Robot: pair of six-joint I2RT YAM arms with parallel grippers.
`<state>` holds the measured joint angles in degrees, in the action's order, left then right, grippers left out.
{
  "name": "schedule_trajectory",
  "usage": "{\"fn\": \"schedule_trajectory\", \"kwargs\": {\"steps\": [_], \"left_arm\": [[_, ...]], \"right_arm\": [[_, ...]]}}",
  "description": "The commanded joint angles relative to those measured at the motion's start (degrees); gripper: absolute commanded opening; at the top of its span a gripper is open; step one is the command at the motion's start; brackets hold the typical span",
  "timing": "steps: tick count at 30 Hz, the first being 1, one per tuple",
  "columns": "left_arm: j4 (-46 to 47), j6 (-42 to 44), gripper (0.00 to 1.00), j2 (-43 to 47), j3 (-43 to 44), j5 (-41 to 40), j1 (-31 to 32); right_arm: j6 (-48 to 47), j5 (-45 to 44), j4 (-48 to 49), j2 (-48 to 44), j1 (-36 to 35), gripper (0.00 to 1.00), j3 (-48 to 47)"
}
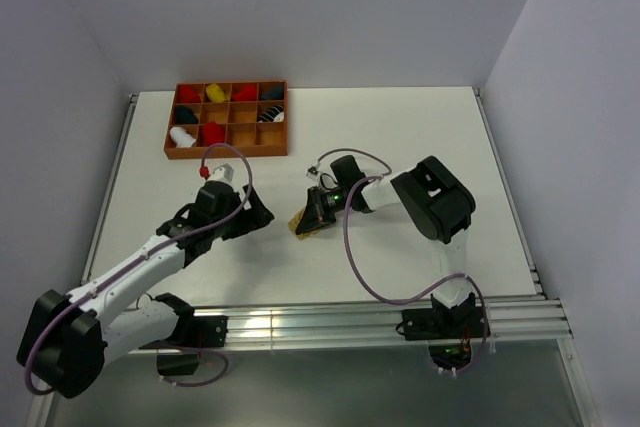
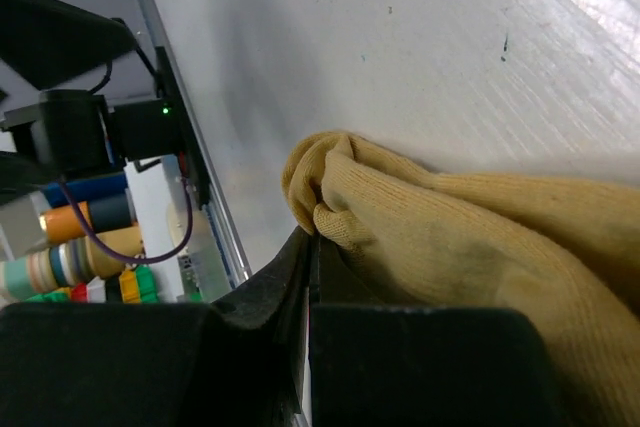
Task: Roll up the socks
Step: Move the sock to the center of the board, then roll the sock at the center of the board.
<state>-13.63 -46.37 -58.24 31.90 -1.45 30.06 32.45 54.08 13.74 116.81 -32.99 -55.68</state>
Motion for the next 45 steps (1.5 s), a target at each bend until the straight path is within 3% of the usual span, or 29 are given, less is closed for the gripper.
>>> {"fn": "schedule_trajectory", "kwargs": {"steps": [1, 11, 12, 37, 45], "left_arm": [[5.2, -3.6, 0.84, -3.8, -1.1, 2.9, 1.3], [7.6, -3.1, 0.6, -16.5, 1.1, 4.9, 4.5], [7.4, -3.1, 0.53, -18.2, 1.5, 5.0, 4.8], [7.9, -2.1, 0.4, -33.2, 7.6, -3.0, 7.1], [2.5, -0.1, 0.23, -38.2, 11.3, -6.7, 8.6]], "right_arm": [[3.1, 2.4, 6.3, 2.1, 0.4, 0.0, 1.1], [3.4, 1.6, 6.5, 3.2, 0.6, 0.0, 0.7], [3.5, 1.6, 6.4, 3.2, 0.6, 0.0, 0.7], [3.8, 1.8, 6.1, 3.1, 0.6, 0.0, 0.3], [1.0, -2.0, 1.5, -0.1, 0.5, 0.07, -0.2]]}}
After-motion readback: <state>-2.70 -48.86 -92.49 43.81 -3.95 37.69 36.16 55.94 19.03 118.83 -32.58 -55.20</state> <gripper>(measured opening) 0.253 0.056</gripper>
